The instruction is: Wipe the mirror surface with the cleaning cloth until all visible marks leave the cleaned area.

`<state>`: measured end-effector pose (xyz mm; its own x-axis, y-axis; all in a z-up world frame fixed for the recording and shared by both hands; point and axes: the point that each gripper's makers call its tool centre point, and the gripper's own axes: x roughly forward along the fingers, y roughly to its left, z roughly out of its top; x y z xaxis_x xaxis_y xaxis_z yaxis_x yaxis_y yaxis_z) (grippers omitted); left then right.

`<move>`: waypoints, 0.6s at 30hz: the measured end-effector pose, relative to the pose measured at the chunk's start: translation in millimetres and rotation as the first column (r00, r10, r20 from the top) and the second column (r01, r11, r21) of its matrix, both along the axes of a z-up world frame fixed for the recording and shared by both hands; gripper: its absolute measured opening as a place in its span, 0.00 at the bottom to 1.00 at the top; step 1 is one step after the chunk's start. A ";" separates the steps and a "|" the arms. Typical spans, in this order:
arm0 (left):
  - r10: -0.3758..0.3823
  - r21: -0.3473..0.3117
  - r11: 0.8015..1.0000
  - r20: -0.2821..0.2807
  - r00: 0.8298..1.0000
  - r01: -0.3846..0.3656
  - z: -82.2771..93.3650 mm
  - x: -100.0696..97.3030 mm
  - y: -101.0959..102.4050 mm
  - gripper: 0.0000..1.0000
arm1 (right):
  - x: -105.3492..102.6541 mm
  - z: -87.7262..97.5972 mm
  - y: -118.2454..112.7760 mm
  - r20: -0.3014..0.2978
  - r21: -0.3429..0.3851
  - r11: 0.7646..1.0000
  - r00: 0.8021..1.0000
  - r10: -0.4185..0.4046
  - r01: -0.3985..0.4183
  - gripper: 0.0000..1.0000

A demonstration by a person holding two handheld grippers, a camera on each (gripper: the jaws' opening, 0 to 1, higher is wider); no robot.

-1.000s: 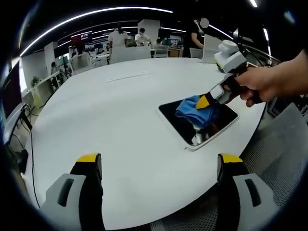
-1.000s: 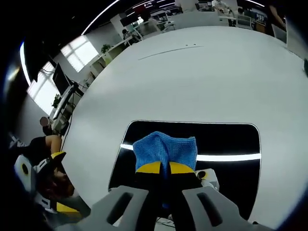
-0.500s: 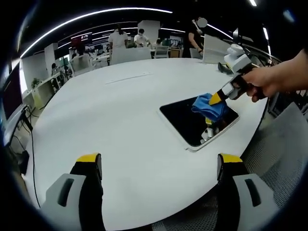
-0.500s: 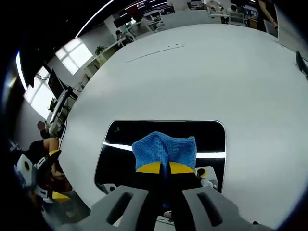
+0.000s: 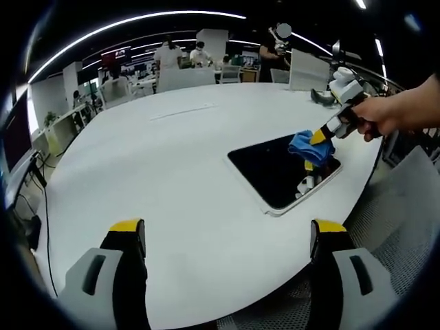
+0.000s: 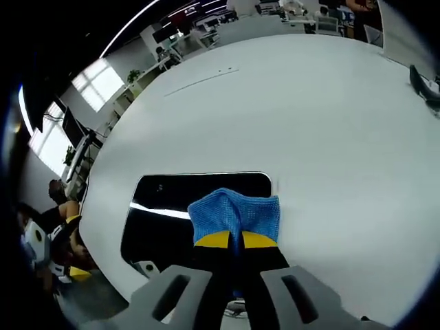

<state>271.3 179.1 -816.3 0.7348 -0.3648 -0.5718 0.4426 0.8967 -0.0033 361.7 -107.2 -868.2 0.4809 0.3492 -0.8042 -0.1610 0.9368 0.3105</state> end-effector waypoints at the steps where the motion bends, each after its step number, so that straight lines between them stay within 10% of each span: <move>1: 0.001 0.000 1.000 0.003 1.000 -0.001 0.8 0.2 0.1 0.99 | -0.4 0.2 -2.1 0.002 -0.006 1.000 1.000 0.003 -0.003 0.00; 18: -0.001 -0.011 1.000 0.002 1.000 0.001 1.5 0.2 -2.2 0.99 | -2.6 1.0 -14.7 0.022 -0.077 0.997 1.000 0.000 0.002 0.00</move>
